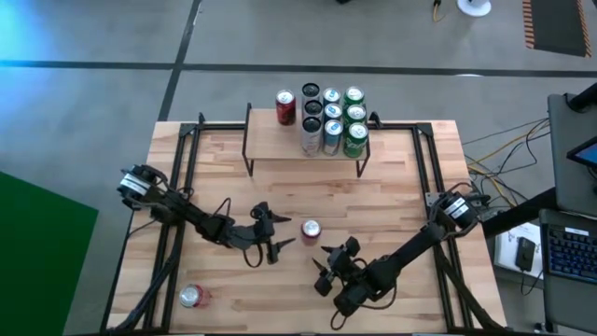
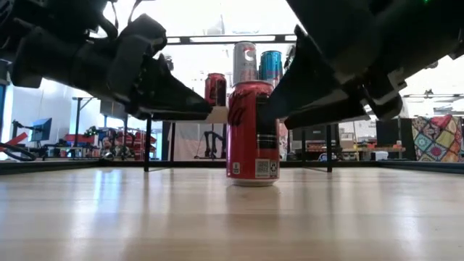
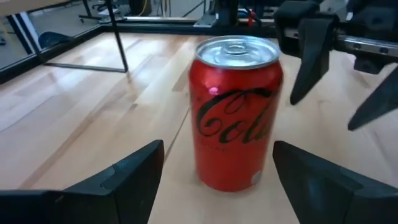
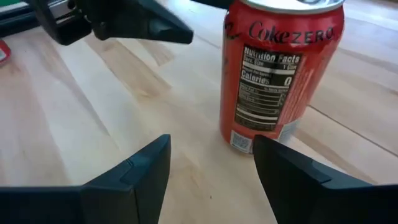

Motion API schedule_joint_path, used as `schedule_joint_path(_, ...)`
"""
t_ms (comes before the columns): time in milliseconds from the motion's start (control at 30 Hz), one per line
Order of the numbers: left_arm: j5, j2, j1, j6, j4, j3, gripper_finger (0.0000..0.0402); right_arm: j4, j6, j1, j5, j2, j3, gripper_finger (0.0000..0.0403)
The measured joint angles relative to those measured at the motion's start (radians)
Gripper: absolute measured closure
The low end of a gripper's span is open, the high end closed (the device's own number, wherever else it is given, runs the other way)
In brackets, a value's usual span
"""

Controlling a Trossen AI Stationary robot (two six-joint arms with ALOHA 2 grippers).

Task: Place canned beverage on shelf
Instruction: Put the right red soda can on the shelf aligned with the other red soda can

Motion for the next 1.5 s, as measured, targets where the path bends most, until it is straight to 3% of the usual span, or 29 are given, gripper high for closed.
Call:
schedule_joint_path(167, 0.009, -0.003, 0.000, -0.001, -0.004, -0.006, 0.0114, -0.035, 0.008, 0.006, 0.000, 0.000, 0.009, 0.0184)
schedule_joint_path(533, 0.150, -0.003, 0.015, 0.015, 0.012, 0.005, 0.0101, -0.142, 0.114, 0.010, 0.000, -0.002, 0.010, 0.0184)
schedule_joint_path(833, 0.441, -0.003, 0.156, 0.201, 0.015, 0.012, 0.0034, -0.144, 0.083, 0.036, -0.054, -0.006, 0.009, 0.0184)
schedule_joint_path(1067, 0.943, 0.000, 0.341, 0.290, 0.012, 0.042, 0.0013, -0.175, 0.068, 0.061, -0.099, -0.024, 0.009, 0.0184)
schedule_joint_path(1167, 1.087, 0.011, 0.386, 0.295, 0.013, 0.076, 0.0016, -0.208, 0.068, 0.067, -0.105, -0.046, 0.009, 0.0184)
schedule_joint_path(1500, 1.112, 0.086, 0.403, 0.418, -0.099, 0.232, 0.0024, -0.337, 0.083, 0.072, -0.105, -0.121, 0.000, 0.0184)
